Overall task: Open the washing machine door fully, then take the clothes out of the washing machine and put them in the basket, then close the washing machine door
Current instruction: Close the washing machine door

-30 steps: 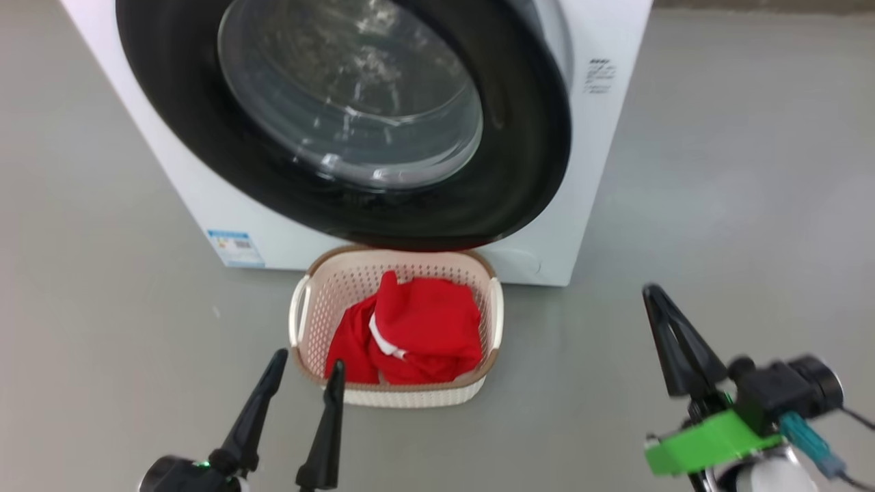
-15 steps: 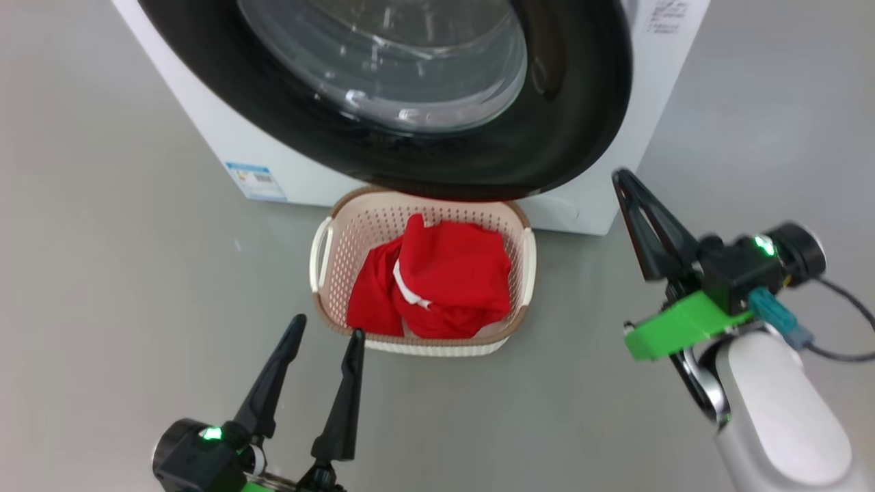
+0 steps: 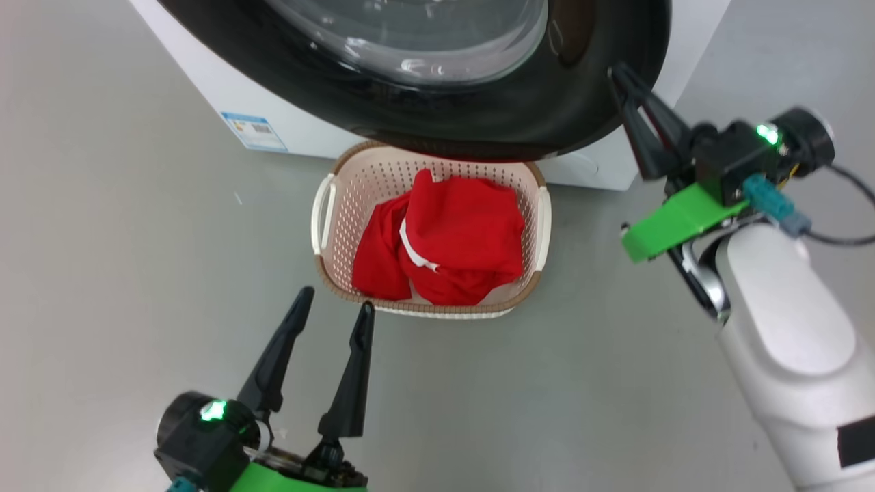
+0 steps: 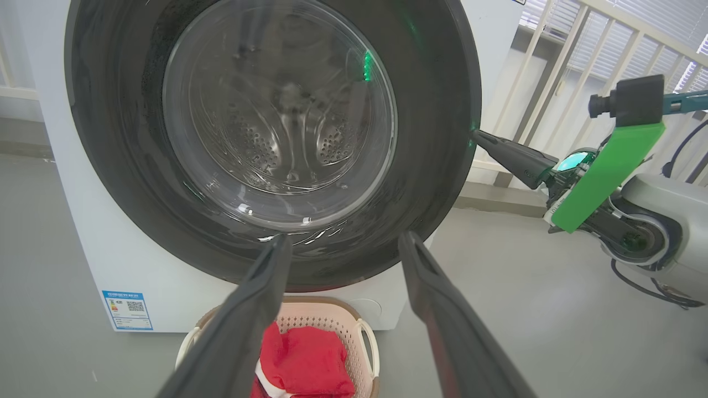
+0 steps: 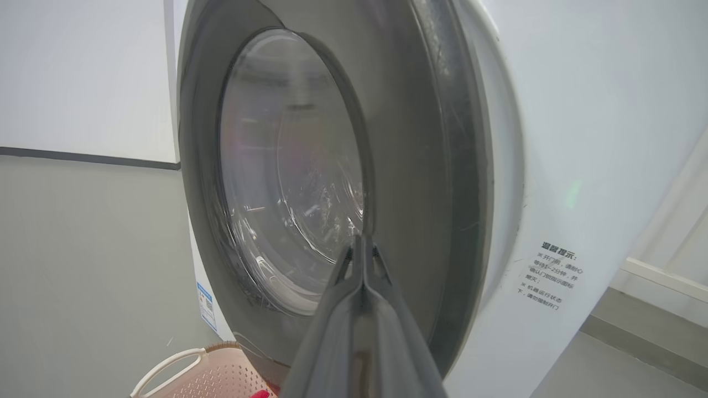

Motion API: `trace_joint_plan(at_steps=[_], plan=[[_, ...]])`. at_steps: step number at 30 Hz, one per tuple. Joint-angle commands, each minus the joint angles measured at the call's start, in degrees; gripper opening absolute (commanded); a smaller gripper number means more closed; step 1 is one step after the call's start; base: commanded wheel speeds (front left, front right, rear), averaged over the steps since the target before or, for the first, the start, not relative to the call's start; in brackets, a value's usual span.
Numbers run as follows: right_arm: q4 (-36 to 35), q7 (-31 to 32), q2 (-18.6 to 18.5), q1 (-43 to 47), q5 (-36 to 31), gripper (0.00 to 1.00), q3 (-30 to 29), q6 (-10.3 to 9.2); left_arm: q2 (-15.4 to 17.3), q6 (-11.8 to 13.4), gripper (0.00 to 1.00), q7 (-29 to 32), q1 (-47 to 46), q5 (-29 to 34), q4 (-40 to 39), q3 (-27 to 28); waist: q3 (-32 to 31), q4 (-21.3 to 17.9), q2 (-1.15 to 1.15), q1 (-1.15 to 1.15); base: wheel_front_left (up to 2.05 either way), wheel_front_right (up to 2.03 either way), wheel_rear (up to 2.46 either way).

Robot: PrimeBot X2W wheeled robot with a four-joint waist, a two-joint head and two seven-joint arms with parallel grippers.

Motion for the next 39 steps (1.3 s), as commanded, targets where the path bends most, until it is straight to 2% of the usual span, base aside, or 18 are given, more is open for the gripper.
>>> trace_joint_plan(at_steps=[1,13,39], plan=[[-0.7,-0.5,0.5,-1.7,0.7,0.00,1.0,0.34,0.2,0.5,1.00,-0.4,-1.5,-0.4,-1.8,1.6,1.3,0.2,0.00,0.00,0.00,0.00,0.00],[3.6,-0.6,-0.1,-11.5,0.2,0.00,1.3,0.34,0.2,0.8,1.00,-0.4,-2.7,-0.4,-2.2,1.7,5.5,1.8,0.00,0.00,0.00,0.00,0.00],[10.9,-0.6,-3.1,-23.4,-1.4,0.00,-1.0,0.34,0.1,0.7,1.00,-0.4,-4.3,-1.0,-2.8,1.1,9.2,4.1,0.00,0.00,0.00,0.00,0.00]])
